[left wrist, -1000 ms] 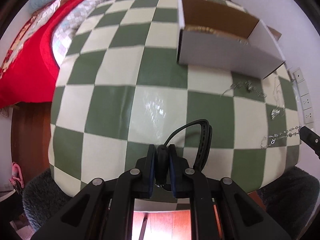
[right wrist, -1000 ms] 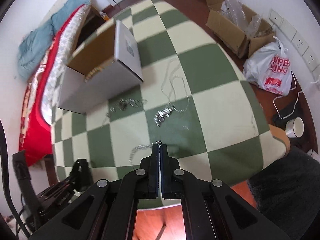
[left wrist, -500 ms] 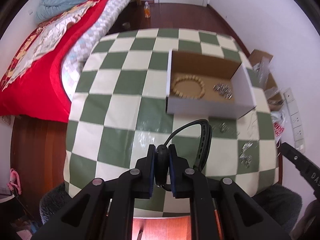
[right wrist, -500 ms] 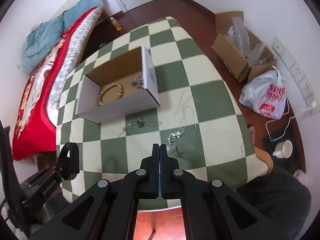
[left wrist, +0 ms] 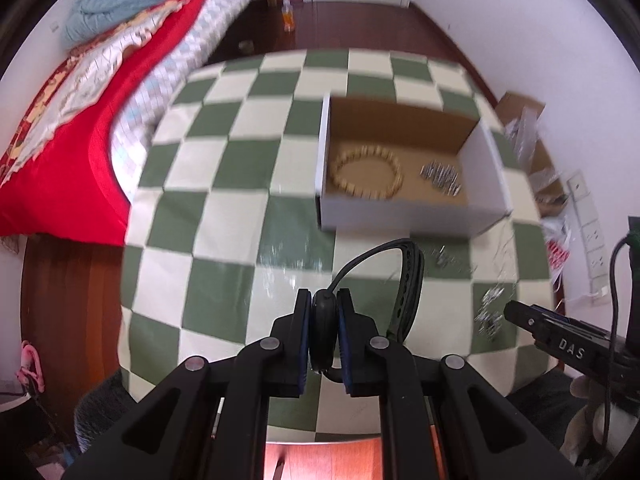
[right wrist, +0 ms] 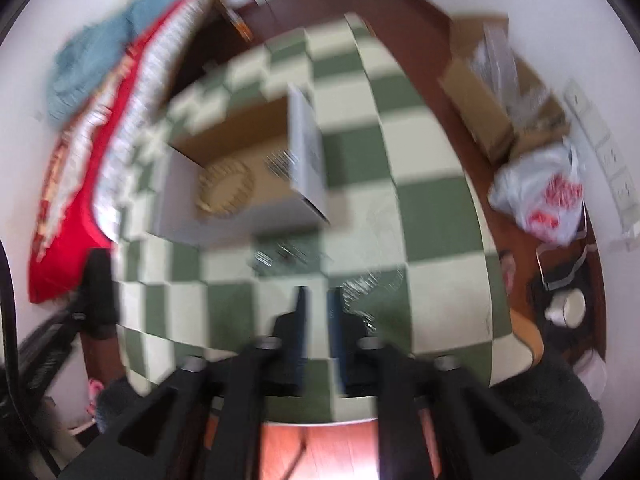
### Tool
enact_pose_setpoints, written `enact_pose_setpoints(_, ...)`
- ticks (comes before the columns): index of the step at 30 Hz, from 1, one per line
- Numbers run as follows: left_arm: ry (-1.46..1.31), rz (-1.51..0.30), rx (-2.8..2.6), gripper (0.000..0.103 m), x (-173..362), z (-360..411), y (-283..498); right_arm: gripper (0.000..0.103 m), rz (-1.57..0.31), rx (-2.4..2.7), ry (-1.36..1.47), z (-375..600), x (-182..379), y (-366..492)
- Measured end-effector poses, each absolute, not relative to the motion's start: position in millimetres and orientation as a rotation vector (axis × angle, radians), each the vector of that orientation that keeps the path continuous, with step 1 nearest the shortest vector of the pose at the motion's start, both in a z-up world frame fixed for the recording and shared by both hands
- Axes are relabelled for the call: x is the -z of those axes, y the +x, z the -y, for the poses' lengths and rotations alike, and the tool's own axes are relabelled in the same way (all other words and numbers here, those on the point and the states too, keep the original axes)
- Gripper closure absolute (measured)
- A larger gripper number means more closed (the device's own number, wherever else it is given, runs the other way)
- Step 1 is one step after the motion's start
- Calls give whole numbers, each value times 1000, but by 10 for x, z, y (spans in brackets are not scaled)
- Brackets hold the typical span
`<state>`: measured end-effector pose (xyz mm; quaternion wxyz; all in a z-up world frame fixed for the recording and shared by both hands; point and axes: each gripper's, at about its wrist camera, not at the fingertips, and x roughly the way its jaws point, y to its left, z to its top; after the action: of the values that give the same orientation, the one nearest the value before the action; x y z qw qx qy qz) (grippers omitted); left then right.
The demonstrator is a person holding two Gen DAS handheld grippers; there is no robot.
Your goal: Organize jewelry
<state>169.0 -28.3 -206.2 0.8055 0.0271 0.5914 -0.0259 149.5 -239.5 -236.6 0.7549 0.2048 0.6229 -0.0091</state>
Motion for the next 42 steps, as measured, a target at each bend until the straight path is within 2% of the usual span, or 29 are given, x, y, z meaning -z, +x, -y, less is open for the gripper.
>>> enact_pose_setpoints(1, 58, -1286, 53, 93, 2150, 272, 1675, 60, -1389, 28, 440, 2393, 2494, 1492)
enact_pose_setpoints(6, 58, -1327, 40, 93, 2347, 195, 1624, 60, -1493, 49, 395, 2333, 2946, 1430)
enact_pose_setpoints(8, 52, -1333, 35, 93, 2374, 158, 1624, 76, -1485, 69, 304, 2269, 2999, 1377)
enact_pose_setpoints(9, 51, -1332, 34, 93, 2373, 150, 1624, 96, -1492, 64, 261, 2227, 3017, 1361)
enact_pose_setpoints(11, 48, -1323, 33, 93, 2332, 133, 1624, 98, -1468, 61, 246, 2207, 2989, 1328)
enact_pose_setpoints(12, 46, -1318, 35, 93, 2300, 129, 1625, 103, -1455, 62, 246, 2210, 2962, 1312)
enact_pose_setpoints(24, -12, -1219, 89, 93, 1724, 172, 1692, 103, -1225, -9, 371, 2285, 1954, 1343)
enact_pose_setpoints(26, -11, -1211, 89, 93, 1701, 191, 1703, 103, -1238, -20, 373, 2267, 1889, 1395)
enact_pose_setpoints(29, 13, -1222, 83, 93, 1793, 215, 1708, 100, -1331, -11, 388, 2327, 2156, 1511)
enact_pose_setpoints(30, 22, -1228, 80, 93, 1840, 216, 1708, 90, -1382, -8, 372, 2332, 2336, 1539)
enact_pose_setpoints(31, 34, -1238, 75, 93, 1906, 220, 1708, 70, -1410, 1, 362, 2343, 2484, 1548)
enact_pose_setpoints(32, 45, -1255, 70, 93, 2000, 222, 1712, 64, -1440, 14, 347, 2353, 2634, 1549)
enact_pose_setpoints(33, 50, -1265, 65, 93, 2061, 221, 1706, 63, -1468, 23, 334, 2363, 2774, 1547)
enact_pose_setpoints(35, 57, -1298, 56, 93, 2231, 216, 1707, 63, -1505, 40, 317, 2368, 2978, 1526)
enact_pose_setpoints(39, 54, -1353, 49, 93, 2493, 210, 1675, 65, -1488, 29, 238, 2249, 3000, 1532)
enact_pose_setpoints(42, 55, -1372, 50, 93, 2587, 217, 1645, 92, -1478, 42, 90, 2071, 3007, 1500)
